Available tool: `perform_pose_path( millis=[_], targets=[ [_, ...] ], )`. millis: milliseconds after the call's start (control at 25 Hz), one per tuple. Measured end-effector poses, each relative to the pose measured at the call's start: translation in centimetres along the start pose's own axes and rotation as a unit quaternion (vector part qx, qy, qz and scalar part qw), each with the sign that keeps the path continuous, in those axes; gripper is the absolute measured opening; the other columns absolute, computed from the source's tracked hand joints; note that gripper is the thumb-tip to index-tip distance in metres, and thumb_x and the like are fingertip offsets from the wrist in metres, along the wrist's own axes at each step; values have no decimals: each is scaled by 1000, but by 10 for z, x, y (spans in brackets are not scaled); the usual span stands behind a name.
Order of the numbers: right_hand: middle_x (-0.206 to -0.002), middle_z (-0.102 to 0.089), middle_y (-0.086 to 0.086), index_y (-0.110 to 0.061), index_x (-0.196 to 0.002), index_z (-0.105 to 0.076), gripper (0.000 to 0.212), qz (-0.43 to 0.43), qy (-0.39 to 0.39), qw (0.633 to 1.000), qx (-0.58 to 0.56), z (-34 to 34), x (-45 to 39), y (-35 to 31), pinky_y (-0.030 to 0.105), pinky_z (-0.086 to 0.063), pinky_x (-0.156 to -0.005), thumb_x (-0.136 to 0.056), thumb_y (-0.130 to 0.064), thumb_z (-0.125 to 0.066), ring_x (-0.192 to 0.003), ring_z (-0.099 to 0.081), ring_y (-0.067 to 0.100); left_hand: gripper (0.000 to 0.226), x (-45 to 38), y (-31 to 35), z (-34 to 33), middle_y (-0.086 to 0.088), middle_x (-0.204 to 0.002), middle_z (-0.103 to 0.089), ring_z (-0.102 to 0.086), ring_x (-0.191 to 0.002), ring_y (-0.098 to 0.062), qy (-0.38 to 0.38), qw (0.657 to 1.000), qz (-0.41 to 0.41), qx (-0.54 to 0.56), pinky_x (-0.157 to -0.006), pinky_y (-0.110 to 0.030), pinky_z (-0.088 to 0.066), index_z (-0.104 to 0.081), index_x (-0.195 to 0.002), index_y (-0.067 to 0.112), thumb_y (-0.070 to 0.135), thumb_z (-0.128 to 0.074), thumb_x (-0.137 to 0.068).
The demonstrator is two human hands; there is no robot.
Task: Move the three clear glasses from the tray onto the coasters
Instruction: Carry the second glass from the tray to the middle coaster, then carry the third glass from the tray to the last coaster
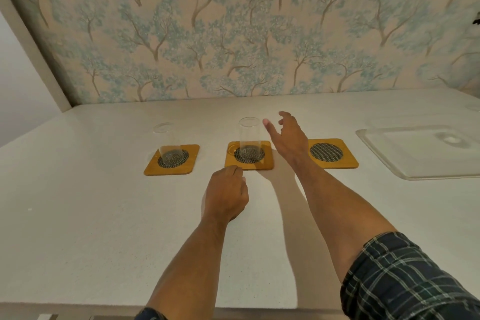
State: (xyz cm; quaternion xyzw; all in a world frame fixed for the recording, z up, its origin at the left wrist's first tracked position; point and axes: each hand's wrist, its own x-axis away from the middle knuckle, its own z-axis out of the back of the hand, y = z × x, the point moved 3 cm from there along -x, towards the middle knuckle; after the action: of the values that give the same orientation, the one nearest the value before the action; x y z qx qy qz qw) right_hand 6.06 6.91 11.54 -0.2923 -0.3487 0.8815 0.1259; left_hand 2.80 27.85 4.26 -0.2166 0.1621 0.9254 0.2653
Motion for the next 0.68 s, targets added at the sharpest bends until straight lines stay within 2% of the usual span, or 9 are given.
perform_pose_path(
  millis=[80,160,280,360,440,560,680],
  targets=[
    [-136,-56,3,-20,-143,-44,68,-1,18,1000,-10,17,-4,15,46,-49,-96,-95,-69,-41,-118,-59,20,33,-6,13,-2,-8,-119,-70,-65,-106,-25,23,999,-16,21,-96,-38,-50,-65,-123,10,27,-48,-101],
    [-136,-56,5,-18,-142,-45,61,-18,67,997,23,50,-4,45,45,-47,-98,-97,-60,-47,-119,-57,22,36,-23,55,-9,-7,-125,-68,-64,-112,-25,27,996,-66,45,-98,-39,-51,-63,-128,11,30,-50,-100],
    [-137,-55,7,-15,-144,-42,59,-14,56,996,66,54,-4,53,45,-45,-100,-96,-46,-58,-123,-54,26,45,-24,65,-15,-6,-133,-64,-60,-120,-25,17,995,-94,27,-102,-39,-48,-57,-135,12,39,-42,-102],
    [-139,-54,8,-14,-146,-39,63,-9,45,996,82,48,-5,54,45,-46,-99,-93,-39,-64,-124,-53,27,56,-25,65,-20,-6,-151,-51,-46,-138,-24,-27,996,-80,34,-114,-38,-35,-45,-149,14,46,-33,-104],
    [-138,-54,8,-13,-146,-39,65,-22,52,994,92,51,-2,55,44,-45,-99,-91,-36,-67,-124,-53,27,65,-23,71,-32,-4,-163,-36,-30,-149,-21,-60,994,-76,47,-119,-35,-21,-31,-157,16,53,-26,-103],
    [-137,-56,9,-12,-145,-41,64,-31,72,991,111,72,-1,71,42,-44,-100,-90,-34,-68,-124,-54,28,72,-26,93,-45,-2,-168,-24,-19,-154,-19,-76,990,-91,75,-120,-32,-10,-21,-161,18,58,-26,-101],
    [-136,-57,9,-12,-143,-43,63,-79,106,979,157,114,-2,114,41,-42,-101,-90,-34,-68,-124,-54,28,75,-37,142,-64,-3,-169,-19,-14,-155,-19,-99,980,-133,106,-120,-29,-3,-18,-161,16,58,-29,-100]
  ],
)
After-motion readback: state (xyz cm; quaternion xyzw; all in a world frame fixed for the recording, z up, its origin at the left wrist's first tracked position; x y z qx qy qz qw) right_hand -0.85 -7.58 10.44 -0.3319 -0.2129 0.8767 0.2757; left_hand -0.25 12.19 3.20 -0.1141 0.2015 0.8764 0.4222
